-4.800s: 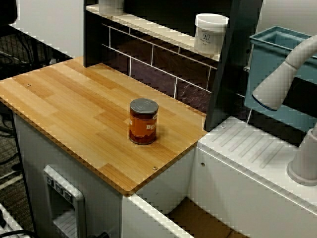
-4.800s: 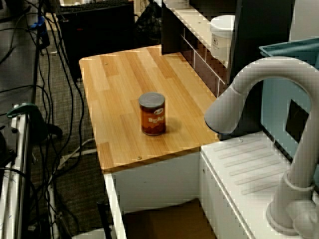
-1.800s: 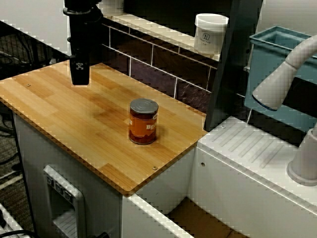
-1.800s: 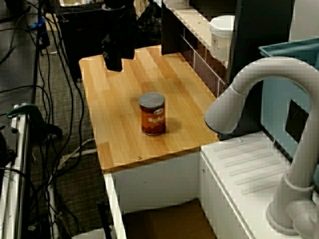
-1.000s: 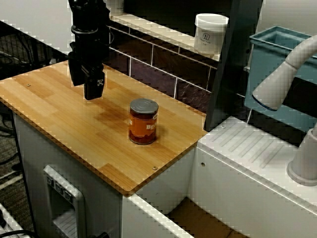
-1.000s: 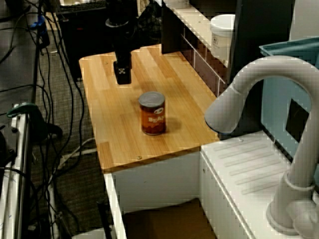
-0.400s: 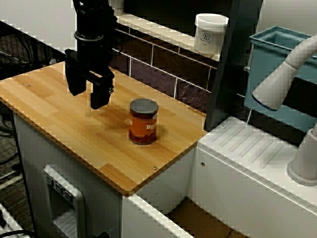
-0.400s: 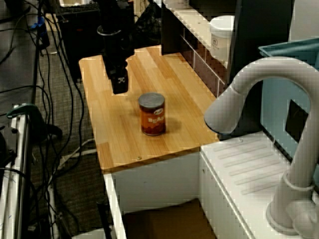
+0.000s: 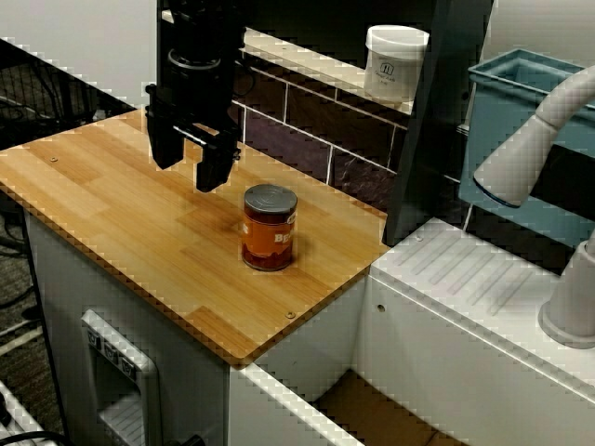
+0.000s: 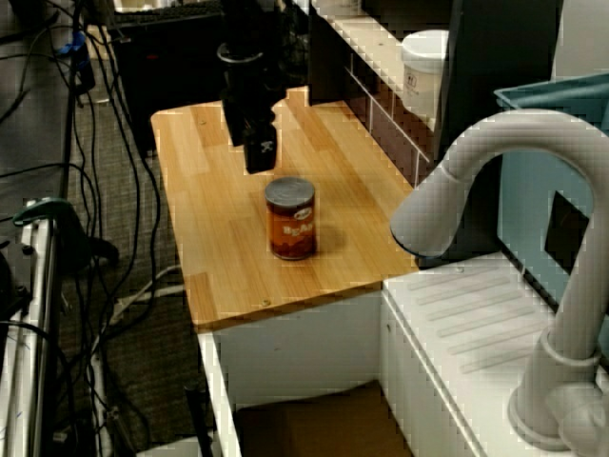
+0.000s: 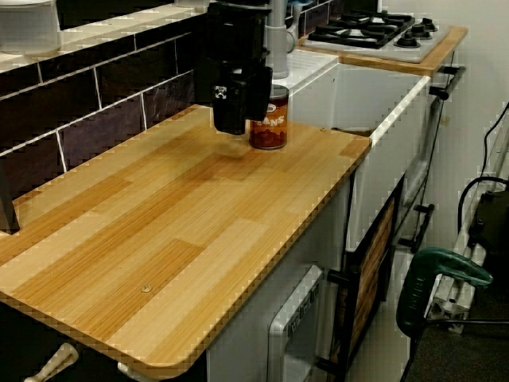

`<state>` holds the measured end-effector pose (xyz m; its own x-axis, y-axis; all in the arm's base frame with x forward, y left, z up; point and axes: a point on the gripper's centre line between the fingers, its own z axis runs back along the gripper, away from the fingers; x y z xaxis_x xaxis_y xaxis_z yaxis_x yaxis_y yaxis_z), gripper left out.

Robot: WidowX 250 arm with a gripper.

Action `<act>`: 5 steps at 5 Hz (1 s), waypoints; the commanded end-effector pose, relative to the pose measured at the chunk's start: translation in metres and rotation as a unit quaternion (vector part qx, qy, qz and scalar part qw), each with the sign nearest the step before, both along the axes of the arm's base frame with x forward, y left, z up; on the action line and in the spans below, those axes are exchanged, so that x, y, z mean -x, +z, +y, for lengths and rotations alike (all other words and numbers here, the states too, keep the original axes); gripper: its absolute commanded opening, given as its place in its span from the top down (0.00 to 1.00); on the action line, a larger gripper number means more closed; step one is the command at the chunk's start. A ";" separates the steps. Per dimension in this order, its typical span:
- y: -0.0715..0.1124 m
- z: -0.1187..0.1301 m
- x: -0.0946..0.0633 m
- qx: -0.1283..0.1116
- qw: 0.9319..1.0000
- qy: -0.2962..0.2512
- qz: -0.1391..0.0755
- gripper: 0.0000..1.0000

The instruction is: Push into sink

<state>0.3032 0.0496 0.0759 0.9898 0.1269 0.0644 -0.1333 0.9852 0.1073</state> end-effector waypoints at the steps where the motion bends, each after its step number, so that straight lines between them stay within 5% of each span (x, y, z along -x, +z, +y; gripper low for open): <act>1: 0.003 0.005 -0.033 -0.007 1.000 0.007 -0.006 0.00; 3: -0.001 -0.023 -0.011 0.020 1.000 0.006 0.011 0.00; 5: -0.012 -0.087 0.002 0.067 0.996 -0.024 0.047 0.00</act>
